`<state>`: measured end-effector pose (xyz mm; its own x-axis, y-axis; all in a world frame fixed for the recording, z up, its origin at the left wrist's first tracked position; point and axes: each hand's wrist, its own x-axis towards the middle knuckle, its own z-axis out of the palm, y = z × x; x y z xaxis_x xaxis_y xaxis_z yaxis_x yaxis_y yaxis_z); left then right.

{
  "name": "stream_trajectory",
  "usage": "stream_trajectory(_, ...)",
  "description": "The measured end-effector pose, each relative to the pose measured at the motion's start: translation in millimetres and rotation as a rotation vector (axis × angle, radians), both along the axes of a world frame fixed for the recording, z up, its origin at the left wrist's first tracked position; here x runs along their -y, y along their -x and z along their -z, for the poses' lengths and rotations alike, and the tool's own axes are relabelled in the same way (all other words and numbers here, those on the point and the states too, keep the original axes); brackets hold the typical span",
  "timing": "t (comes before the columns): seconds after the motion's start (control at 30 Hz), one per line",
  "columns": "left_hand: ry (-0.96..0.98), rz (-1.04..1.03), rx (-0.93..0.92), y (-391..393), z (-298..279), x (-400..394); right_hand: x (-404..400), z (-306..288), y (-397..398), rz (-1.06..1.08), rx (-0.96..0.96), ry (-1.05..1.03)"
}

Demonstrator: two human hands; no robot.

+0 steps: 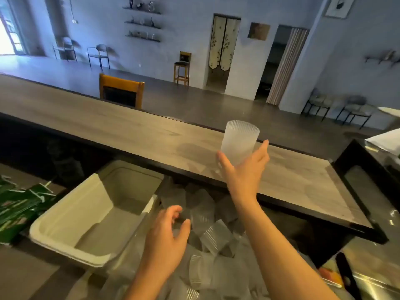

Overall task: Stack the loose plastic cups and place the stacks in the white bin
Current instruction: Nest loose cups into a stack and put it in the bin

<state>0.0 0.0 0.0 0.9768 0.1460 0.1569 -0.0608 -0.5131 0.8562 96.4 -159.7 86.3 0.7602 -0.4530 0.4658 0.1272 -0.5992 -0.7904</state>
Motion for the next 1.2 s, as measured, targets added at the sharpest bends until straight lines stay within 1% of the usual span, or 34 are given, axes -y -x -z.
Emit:
stream_trajectory(0.1, -0.041, -0.038, -0.028, -10.9, 6.3, -0.3, 0.3, -2.0, -15.4, -0.035, 0.004, -0.041)
stream_trajectory(0.2, -0.081, -0.06, -0.173, -17.6, 9.7, 0.0, 2.2, -2.6, -26.7, -0.037, 0.022, -0.07)
stream_trajectory(0.27, -0.075, -0.067, -0.208, -23.7, 13.9, -1.7, 2.7, -2.5, -30.0, -0.038, 0.038, -0.083)
stream_trajectory(0.4, -0.103, -0.122, -0.211, -43.3, 26.7, -0.7, 3.6, 1.3, -28.2, -0.039, 0.057, -0.081)
stream_trajectory(0.57, -0.238, -0.233, -0.337, -71.8, 31.2, 13.6, 6.2, 2.4, -15.7, -0.095, 0.089, -0.058)
stream_trajectory(0.63, -0.205, -0.259, -0.393, -81.4, 30.8, 20.4, 8.3, 2.2, -10.5, -0.116, 0.081, -0.021)
stream_trajectory(0.7, -0.123, -0.293, -0.394, -88.9, 33.6, 25.5, 11.5, 1.4, -5.1, -0.127, 0.084, -0.003)
stream_trajectory(0.77, -0.094, -0.313, -0.37, -94.1, 37.9, 27.6, 16.7, 1.3, 0.0, -0.136, 0.096, 0.004)
stream_trajectory(1.07, -0.252, -0.302, -0.386, -103.3, 42.6, 28.4, 30.4, 4.4, 29.0, -0.144, 0.128, -0.025)
stream_trajectory(1.2, -0.243, -0.323, -0.386, -105.5, 40.6, 28.1, 35.6, 0.8, 40.7, -0.155, 0.129, -0.035)
